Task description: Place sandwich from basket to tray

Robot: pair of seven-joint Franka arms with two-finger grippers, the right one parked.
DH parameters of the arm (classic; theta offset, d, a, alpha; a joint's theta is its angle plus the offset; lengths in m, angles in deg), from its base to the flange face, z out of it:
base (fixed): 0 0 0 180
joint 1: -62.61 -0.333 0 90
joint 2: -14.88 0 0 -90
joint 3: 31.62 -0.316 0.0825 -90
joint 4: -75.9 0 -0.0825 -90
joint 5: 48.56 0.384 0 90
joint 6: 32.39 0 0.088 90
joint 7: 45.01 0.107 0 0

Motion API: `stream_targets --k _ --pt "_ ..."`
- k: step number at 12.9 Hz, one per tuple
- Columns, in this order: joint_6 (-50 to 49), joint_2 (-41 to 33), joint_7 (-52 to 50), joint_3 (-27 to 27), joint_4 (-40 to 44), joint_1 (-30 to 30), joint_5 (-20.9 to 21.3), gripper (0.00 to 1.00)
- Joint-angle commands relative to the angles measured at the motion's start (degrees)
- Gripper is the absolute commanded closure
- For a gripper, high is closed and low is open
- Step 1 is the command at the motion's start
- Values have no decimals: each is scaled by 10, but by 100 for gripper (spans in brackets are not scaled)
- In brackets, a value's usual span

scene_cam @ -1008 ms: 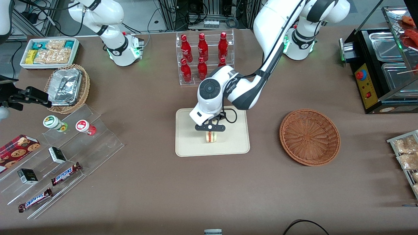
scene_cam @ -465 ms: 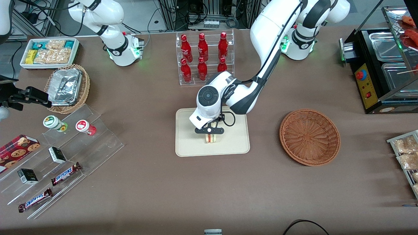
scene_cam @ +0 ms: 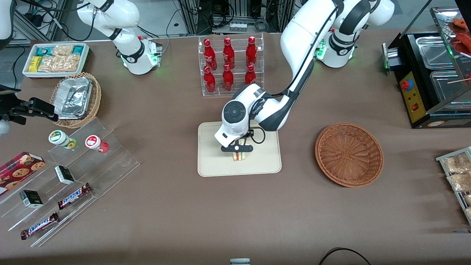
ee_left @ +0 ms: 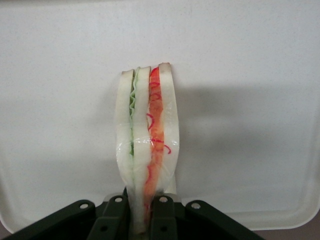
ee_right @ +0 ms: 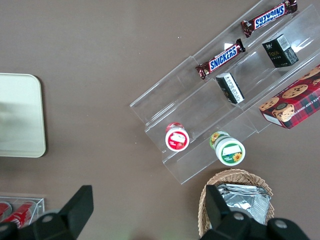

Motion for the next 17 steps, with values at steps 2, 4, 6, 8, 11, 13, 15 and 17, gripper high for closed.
stream_targets --k 2,4,6,8,11,13,15,17 --pt "-10 6 -10 -3 21 4 -8 0" --pt "-16 -4 -9 -4 22 4 -7 0" --pt "-30 -25 -6 -4 23 1 -7 0" --pt "-68 -37 -2 -5 47 -2 -6 0" --pt "-129 -70 29 -8 69 -21 -4 0" --pt "-153 -105 80 -8 60 -39 -1 0" --pt "-196 -129 104 -8 56 -68 1 0" --pt "-206 -169 106 -14 17 -77 19 0"
